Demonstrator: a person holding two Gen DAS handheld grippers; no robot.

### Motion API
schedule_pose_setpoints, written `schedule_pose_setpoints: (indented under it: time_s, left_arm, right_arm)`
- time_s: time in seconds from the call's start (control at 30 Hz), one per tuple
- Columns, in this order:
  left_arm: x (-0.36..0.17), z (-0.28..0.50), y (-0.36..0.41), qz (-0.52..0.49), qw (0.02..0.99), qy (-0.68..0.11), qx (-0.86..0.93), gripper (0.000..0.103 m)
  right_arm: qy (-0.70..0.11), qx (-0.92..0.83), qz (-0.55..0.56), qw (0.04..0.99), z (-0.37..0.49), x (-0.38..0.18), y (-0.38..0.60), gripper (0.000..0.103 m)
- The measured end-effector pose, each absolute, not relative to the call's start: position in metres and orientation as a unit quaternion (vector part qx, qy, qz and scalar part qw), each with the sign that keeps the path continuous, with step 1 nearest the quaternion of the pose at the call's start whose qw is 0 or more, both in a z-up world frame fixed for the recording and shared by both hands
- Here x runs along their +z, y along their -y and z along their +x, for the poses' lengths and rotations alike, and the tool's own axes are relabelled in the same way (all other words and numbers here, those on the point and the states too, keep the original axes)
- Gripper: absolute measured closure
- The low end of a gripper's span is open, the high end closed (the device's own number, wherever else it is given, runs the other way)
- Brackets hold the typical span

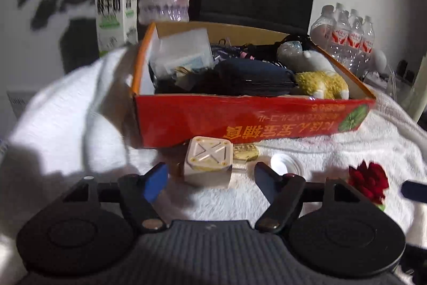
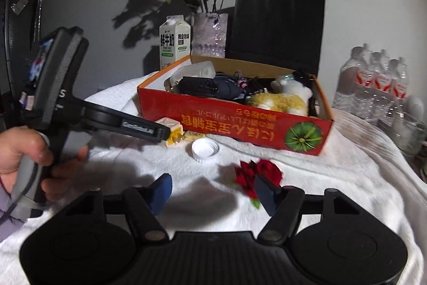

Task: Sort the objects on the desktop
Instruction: 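Grasp the cream plug adapter with the left tool while the right tool grasps the white bottle cap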

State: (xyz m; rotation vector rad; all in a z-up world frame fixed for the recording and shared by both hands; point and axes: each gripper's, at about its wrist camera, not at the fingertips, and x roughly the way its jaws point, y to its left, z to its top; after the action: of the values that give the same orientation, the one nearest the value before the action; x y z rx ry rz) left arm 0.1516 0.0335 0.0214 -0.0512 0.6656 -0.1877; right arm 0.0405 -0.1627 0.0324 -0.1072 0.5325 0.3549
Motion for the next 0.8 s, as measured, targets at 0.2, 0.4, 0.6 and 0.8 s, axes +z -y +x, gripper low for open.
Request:
schedule_pose_setpoints:
  time_s: [0.2, 0.4, 0.6, 0.8]
  left_arm:
    - [0.007, 0.168, -0.035, -0.044, 0.94, -0.323, -0.095, 0.047]
    - [0.008, 0.164, -0.043, -0.065, 0.939, -0.321, -0.101, 0.05]
    - [0.013, 0.142, -0.046, -0.056, 0.948, -0.298, -0.092, 0.05]
    - [0.036, 0.075, -0.05, -0.056, 0.957, -0.28, -0.061, 0.05]
  right_arm:
    - [-0.298, 0.199, -0.064, 0.931, 0.108, 0.019, 0.137, 0.041]
    - [-0.34, 0.211, -0.106, 0.91, 0.158, 0.005, 0.12, 0.044]
    - [-0.346, 0.21, -0.072, 0.912, 0.168, 0.002, 0.117, 0.064]
    - [-0.269, 0.174, -0.066, 0.945, 0.1, 0.036, 0.135, 0.064]
